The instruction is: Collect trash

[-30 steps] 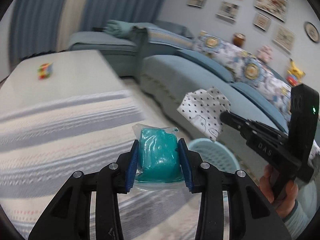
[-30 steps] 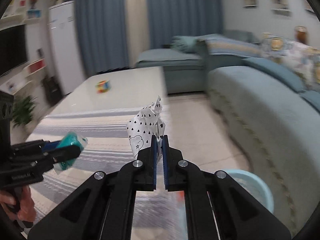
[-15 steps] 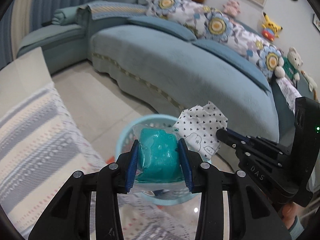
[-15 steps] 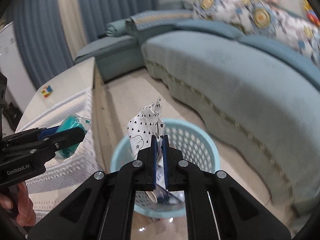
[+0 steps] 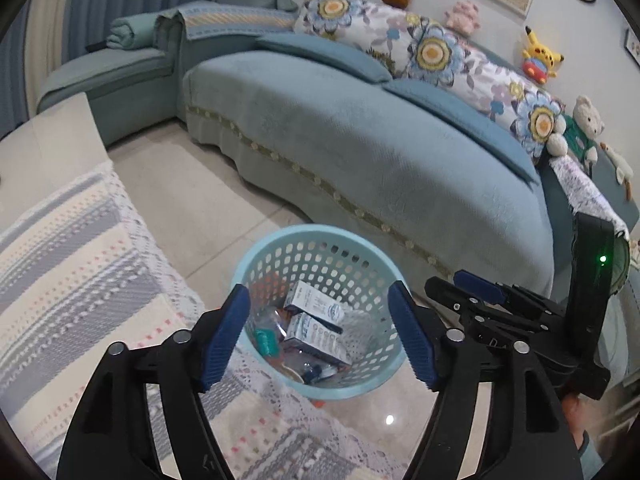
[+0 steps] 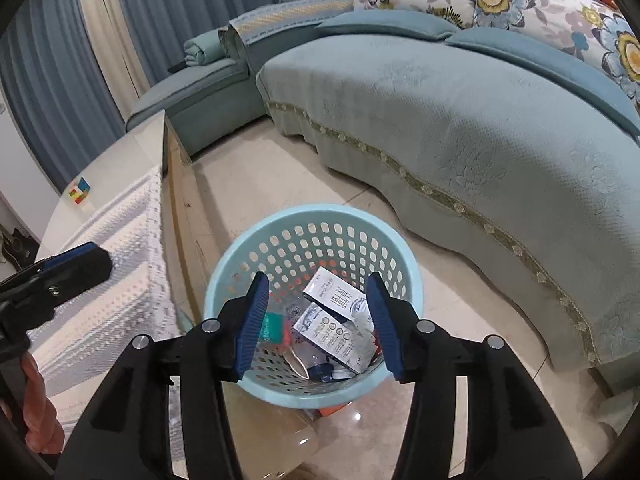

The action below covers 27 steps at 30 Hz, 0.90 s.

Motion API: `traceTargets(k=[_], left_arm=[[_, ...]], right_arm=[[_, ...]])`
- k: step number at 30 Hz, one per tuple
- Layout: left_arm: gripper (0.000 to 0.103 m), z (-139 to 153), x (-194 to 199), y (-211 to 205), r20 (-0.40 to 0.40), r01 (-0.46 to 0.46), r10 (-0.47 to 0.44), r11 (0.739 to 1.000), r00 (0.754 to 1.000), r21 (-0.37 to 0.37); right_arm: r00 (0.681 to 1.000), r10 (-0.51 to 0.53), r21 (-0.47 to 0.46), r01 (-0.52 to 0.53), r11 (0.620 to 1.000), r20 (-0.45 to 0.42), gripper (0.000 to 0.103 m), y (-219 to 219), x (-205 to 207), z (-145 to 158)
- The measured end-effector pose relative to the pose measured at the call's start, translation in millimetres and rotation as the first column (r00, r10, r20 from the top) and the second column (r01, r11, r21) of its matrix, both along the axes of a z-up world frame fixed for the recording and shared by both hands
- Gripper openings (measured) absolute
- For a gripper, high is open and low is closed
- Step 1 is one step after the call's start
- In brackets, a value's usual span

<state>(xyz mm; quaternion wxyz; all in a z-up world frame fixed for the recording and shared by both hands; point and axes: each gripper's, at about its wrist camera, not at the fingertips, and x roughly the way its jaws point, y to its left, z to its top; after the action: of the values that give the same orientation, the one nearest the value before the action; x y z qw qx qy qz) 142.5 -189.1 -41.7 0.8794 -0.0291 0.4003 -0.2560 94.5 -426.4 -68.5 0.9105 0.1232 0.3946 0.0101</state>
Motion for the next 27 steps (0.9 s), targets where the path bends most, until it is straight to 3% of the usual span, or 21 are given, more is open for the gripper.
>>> traceTargets(k=[8,14,18,22,27], left_arm=[[0.080,50.9,-72.9,35.7,0.149,-0.100,0.101,0.995,0.984,-0.013],[0.084,73.4,-132.5,57.7,0.265,-0.207,0.205,0.978,0.942,-0.021],[0.090,74.7,-156.9,66.7,0.320,-0.273,0.264,0.962,0.910,-0.019],[0.090,67.5,-173.7,70.8,0.358,-0.336,0.322,0.942,0.876,-0.026],[0.090,65.4,-179.1,71.6,0.398,-0.358,0.333,0.934,0.855,-0.013]], right_arm=[[0.994,-0.013,-0.041,0.018,0.999,0.113,0.053,20.6,-52.6,53.9],[0.978,-0.025,-0.090,0.045,0.995,0.205,0.065,46.5,-97.7,85.0],[0.962,-0.060,-0.134,0.099,0.986,0.267,0.081,61.4,-122.8,91.8],[0.951,-0.080,-0.139,0.126,0.982,0.297,0.081,70.6,-141.2,87.8],[0.932,-0.070,-0.204,0.150,0.968,0.354,0.081,86.9,-158.9,85.8]])
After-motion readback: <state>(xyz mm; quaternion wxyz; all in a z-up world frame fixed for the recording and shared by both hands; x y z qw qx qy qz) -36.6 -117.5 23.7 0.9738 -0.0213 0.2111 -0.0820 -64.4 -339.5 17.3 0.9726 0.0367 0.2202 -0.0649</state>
